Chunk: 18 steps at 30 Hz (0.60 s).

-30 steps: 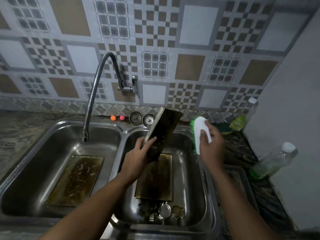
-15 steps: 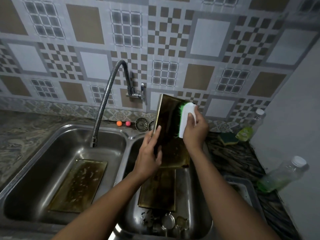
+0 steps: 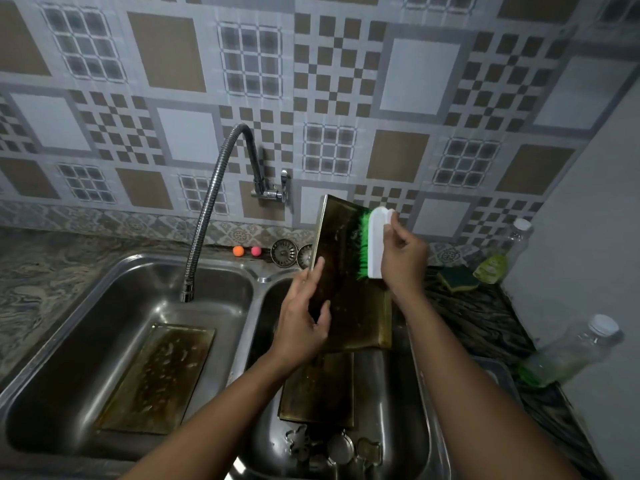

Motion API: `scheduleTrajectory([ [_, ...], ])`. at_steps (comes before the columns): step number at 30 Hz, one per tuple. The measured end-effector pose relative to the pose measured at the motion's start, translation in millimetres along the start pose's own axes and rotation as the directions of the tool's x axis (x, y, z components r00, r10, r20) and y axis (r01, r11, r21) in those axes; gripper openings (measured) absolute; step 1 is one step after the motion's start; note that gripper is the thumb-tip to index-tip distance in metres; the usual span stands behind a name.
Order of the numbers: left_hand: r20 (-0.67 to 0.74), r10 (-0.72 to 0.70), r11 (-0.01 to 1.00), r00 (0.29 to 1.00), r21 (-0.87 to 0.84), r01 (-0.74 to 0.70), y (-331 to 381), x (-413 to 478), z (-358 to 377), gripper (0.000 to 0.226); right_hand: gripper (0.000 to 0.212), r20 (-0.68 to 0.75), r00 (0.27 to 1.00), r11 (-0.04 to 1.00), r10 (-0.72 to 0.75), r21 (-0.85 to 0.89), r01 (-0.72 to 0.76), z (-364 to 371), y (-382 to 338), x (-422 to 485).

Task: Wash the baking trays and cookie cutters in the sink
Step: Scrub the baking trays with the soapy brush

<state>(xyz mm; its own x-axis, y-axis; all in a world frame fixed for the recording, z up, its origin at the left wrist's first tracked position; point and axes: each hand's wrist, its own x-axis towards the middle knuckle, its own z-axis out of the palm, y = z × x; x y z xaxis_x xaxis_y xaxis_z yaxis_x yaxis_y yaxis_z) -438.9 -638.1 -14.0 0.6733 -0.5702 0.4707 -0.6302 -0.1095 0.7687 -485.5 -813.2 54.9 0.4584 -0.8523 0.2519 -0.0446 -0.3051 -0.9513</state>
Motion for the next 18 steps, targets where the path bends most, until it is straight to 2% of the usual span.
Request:
scheduleTrajectory([
  [4,-0.027,-0.027,0.999,0.999,-0.045,0.026,0,11,-4,0.077,0.036,0.151,0.988,0.999,-0.031,0.023,0.027,21,-24,-15],
  [7,-0.082,-0.042,0.997,0.996,-0.069,0.036,-5,18,-14,0.075,0.035,0.282,0.957,0.998,-0.064,0.014,0.062,22,-14,-34],
  [9,-0.086,-0.055,0.995,0.995,-0.085,0.048,-5,18,-20,0.076,0.035,0.282,0.959,1.0,-0.028,-0.006,0.031,12,-5,-35],
  [11,-0.042,-0.046,0.992,0.998,-0.119,0.04,-2,13,-20,0.079,0.036,0.22,0.975,1.0,0.021,-0.013,-0.019,2,-3,-25],
  [13,0.04,-0.048,0.986,0.998,-0.161,0.054,3,8,-18,0.091,0.037,0.124,0.992,0.999,0.032,-0.012,-0.031,-1,-8,-12],
  [15,0.106,-0.044,0.988,0.993,-0.144,0.059,7,7,-16,0.114,0.036,0.072,0.997,1.0,0.005,-0.02,-0.004,6,-21,-4],
  [18,0.123,-0.082,0.989,0.989,-0.116,0.097,9,11,-14,0.146,0.034,0.139,0.989,0.998,-0.053,-0.021,0.057,23,-38,-11],
])
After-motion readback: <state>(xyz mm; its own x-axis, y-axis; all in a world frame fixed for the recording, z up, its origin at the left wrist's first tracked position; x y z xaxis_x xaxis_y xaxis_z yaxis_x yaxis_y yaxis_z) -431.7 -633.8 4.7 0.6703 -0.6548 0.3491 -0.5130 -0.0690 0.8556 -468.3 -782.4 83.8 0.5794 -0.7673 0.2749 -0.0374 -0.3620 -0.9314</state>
